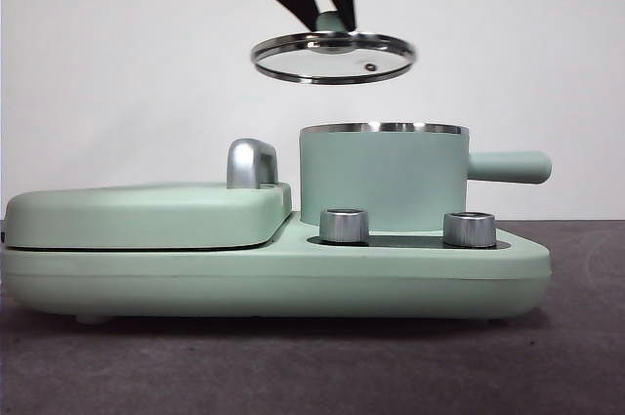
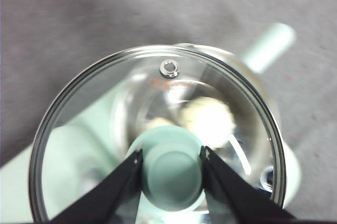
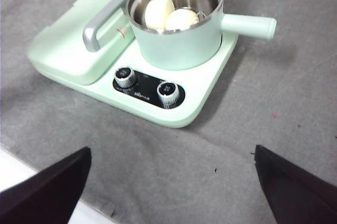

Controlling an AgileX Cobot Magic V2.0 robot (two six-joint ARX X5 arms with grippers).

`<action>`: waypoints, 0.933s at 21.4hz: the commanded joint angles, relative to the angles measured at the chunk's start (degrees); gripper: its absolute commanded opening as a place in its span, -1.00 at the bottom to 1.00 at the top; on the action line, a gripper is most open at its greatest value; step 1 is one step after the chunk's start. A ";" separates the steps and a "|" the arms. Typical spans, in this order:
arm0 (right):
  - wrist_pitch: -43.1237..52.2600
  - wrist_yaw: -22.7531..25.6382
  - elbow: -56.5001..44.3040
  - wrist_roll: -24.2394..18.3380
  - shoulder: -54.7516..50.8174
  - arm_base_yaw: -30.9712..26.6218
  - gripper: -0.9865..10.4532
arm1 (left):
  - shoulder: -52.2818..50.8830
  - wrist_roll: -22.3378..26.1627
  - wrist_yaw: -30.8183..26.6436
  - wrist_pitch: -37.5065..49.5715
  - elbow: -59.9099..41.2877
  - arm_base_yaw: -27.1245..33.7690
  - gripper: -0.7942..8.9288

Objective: Put the buns in a small steamer

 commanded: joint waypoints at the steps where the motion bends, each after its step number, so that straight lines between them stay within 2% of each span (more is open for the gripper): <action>1: 0.96 0.02 0.33 0.35 -0.28 0.48 0.04 | -0.61 -0.20 0.11 0.35 2.56 -2.10 -0.61; 8: 2.89 0.00 0.33 0.35 -0.28 0.46 0.04 | -0.61 -0.17 0.11 1.03 2.56 -5.77 -0.61; 12: 2.93 -0.26 0.33 0.07 -0.28 0.48 0.04 | -0.35 0.04 0.11 2.56 2.56 -5.86 -0.74; 16: 2.93 -4.70 0.33 -3.48 -0.28 0.52 0.04 | 1.20 0.09 0.11 3.04 2.56 -5.75 -0.74; 20: 2.91 -4.98 0.33 -3.82 -0.28 0.50 0.04 | 3.48 0.68 0.11 3.48 2.56 -5.53 -0.74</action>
